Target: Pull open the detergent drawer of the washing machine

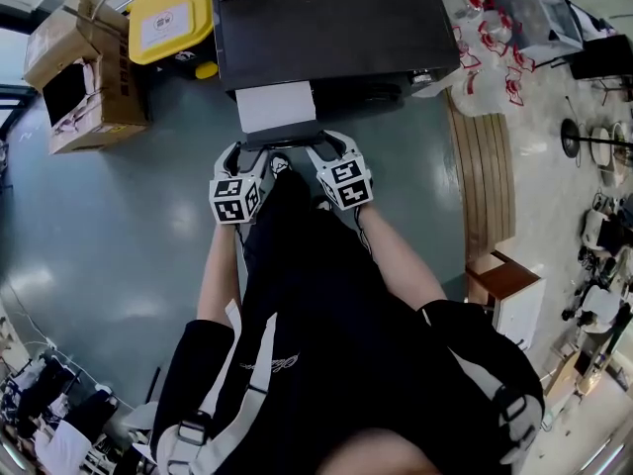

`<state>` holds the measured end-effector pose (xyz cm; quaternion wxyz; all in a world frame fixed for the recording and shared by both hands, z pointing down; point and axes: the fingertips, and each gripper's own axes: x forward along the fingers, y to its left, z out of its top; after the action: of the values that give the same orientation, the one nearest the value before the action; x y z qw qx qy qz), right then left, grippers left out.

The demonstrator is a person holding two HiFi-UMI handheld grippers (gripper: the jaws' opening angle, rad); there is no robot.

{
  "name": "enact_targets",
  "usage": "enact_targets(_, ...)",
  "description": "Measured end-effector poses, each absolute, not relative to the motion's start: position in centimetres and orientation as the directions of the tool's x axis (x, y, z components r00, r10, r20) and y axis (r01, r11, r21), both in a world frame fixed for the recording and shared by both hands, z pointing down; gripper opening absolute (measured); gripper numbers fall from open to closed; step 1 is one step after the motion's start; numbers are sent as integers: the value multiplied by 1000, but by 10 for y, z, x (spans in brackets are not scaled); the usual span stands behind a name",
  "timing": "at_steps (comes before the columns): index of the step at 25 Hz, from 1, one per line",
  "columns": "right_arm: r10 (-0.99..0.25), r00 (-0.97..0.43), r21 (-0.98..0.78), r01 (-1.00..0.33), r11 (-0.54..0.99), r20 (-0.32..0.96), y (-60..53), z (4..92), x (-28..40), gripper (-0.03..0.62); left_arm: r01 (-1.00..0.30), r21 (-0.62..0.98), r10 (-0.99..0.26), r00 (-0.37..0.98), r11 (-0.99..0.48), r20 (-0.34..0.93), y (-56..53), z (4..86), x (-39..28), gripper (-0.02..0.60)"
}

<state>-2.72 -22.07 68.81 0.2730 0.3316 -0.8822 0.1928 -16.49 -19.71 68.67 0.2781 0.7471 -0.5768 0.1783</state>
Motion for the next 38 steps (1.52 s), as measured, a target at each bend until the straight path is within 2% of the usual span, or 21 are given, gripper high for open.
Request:
enact_targets(10,-476,-634,-161,-687,709,609,-208,690,-26,175,-966,198,-771,253,-166,584,-184,689,-165,283)
enact_targets(18,-459,-656,-152,-656,739,599,-212,693,-24,179,-960,169,-783,280,-224,555,-190,693,-158,284)
enact_targets(23,-424,-686,-138,-604,785,591,-216,693,-30,236,-946,207,-786,322,-248,528,-194,695,-154,301)
enact_targets(38,-444,-669,-162,-641,750,596,-210,698,-32,215,-935,240,-757,354,-263,550,-189,704,-157,310)
